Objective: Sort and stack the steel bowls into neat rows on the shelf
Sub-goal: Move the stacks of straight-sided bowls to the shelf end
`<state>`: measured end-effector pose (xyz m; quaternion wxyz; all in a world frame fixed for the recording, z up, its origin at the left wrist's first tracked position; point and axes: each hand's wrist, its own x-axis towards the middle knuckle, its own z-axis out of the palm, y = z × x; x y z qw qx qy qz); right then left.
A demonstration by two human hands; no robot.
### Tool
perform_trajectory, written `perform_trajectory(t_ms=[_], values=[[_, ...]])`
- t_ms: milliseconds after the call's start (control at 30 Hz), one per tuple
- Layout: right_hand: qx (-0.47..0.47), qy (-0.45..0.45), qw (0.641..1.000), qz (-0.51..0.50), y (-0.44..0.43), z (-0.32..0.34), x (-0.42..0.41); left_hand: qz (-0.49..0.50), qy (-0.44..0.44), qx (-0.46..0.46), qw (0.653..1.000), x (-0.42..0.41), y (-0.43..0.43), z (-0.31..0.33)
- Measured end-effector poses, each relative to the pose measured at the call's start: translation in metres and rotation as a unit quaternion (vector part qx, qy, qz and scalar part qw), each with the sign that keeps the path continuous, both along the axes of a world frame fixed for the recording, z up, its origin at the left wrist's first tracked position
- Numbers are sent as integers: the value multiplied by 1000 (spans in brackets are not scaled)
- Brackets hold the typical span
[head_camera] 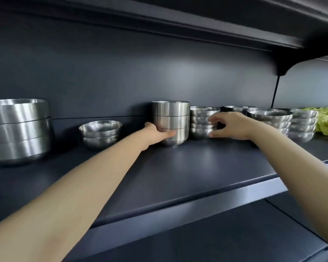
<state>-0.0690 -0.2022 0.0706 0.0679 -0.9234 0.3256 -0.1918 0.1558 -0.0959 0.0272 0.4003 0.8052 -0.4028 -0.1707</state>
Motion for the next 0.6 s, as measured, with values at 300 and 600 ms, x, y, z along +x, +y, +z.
perform_trajectory(t_ms=[300,600], values=[[20,-148,986,73,-32,7,47,4,32,-115,993,5,-8,-28],[161,-170,949,212,-36,15,60,-36,60,-77,995,-7,36,-20]])
